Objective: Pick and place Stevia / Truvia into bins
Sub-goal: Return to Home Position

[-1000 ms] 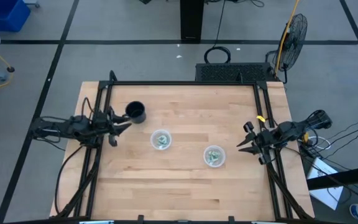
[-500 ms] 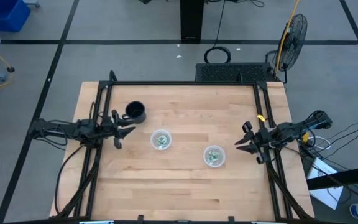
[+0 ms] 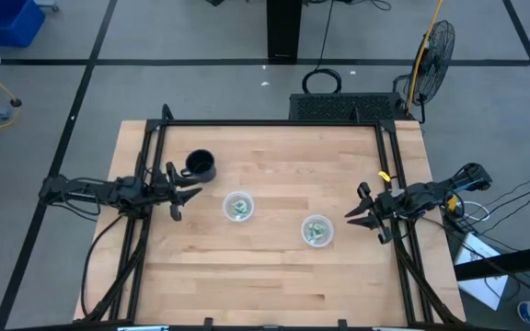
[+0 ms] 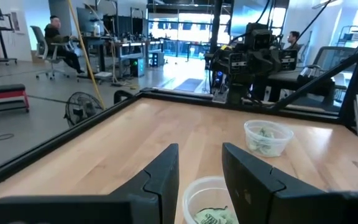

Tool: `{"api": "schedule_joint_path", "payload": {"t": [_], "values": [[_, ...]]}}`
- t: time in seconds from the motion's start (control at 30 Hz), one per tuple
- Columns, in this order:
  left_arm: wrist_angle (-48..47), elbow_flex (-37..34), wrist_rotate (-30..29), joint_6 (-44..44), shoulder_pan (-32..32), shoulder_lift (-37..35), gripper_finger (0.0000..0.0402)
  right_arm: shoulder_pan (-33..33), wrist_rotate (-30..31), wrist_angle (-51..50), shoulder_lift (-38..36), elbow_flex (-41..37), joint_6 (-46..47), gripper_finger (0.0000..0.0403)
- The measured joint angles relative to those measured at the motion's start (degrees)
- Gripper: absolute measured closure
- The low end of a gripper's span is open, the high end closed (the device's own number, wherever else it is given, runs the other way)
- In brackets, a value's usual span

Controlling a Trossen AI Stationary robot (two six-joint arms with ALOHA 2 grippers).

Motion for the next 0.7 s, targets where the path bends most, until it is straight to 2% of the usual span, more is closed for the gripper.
{"api": "schedule_joint_path", "payload": {"t": [0.7], "values": [[0.7,0.0,0.0,-0.2,0.0,0.0,0.0275,0.0,0.0,-0.2,0.0,-0.1,0.0,0.033]]}}
